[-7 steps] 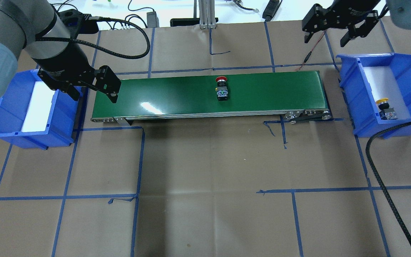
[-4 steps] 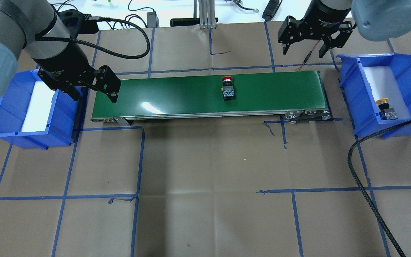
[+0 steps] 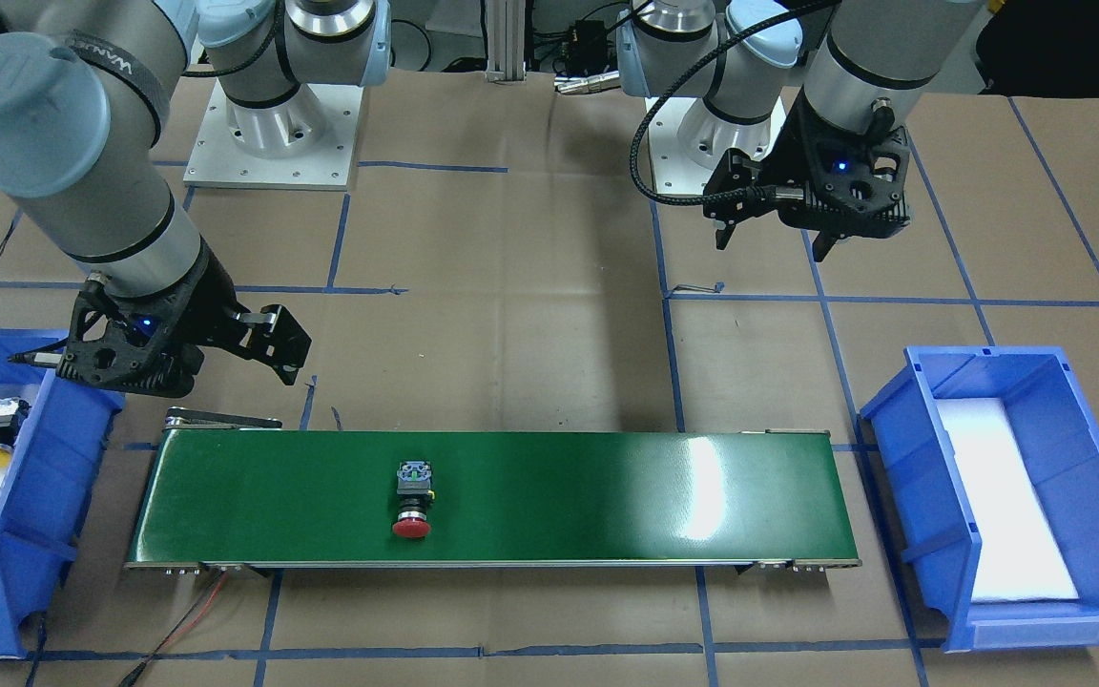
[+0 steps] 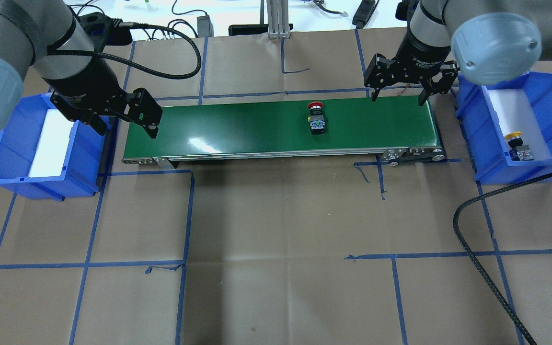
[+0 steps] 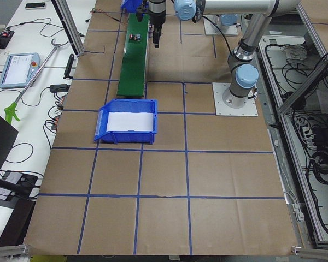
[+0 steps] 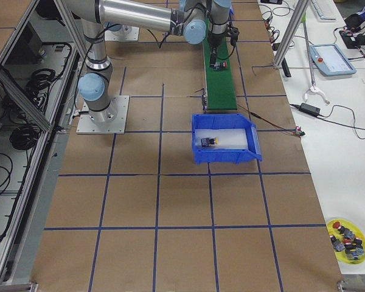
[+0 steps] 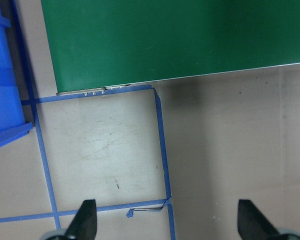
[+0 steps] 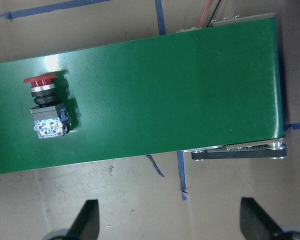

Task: Transport two buttons from left to right
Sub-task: 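Raise the right gripper and move it back over the conveyor, then lower the right gripper onto the red button and grasp it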

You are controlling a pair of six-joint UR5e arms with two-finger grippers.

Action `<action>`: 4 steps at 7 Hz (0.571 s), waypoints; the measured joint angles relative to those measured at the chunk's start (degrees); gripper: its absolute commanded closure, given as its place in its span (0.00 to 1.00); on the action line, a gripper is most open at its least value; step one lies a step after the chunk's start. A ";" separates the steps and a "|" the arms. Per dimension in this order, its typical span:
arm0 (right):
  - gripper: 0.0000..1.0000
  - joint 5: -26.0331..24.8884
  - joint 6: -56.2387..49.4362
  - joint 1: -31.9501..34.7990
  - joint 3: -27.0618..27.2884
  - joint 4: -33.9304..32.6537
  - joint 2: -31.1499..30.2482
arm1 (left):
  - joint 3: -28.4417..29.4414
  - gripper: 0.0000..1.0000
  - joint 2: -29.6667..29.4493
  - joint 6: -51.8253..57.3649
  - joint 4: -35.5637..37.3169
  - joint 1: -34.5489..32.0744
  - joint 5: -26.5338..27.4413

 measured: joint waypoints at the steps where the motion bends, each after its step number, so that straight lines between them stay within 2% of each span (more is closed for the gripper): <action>1: 0.02 0.10 0.03 0.05 0.15 -1.51 0.81 | 0.00 0.00 0.00 0.00 0.00 0.00 0.00; 4: 0.02 0.45 -0.51 0.76 -0.17 -9.76 6.81 | 0.00 0.00 0.00 0.00 0.00 0.00 0.00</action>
